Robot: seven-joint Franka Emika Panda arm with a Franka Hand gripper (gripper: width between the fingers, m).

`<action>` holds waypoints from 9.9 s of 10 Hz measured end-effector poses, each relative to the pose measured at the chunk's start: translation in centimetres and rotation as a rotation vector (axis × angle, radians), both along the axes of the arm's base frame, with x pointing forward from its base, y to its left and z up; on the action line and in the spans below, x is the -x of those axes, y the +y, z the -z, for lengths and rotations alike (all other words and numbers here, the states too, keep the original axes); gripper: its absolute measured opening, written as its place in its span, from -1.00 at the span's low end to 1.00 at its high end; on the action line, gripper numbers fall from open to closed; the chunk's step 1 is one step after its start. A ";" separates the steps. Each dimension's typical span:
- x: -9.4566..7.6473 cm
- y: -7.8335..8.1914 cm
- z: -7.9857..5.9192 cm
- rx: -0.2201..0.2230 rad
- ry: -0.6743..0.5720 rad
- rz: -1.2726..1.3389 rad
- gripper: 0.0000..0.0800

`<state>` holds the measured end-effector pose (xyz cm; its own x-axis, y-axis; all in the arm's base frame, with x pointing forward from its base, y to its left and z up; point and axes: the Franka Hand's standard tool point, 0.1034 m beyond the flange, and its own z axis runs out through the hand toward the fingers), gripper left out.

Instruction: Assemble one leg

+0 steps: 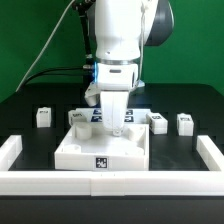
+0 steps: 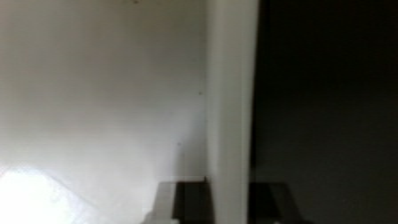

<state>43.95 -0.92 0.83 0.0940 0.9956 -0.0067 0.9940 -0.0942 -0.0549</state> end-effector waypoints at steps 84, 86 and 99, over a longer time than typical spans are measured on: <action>3.5 15.8 -1.7 0.698 0.658 1.244 -0.28; 2.8 16.0 -4.2 0.678 0.636 1.247 -0.27; -3.1 15.0 -9.2 -0.090 -0.055 1.430 -0.27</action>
Offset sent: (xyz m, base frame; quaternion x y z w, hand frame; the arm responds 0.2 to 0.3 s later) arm 0.0000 0.0000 0.0000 0.0000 0.0000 0.0000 1.0000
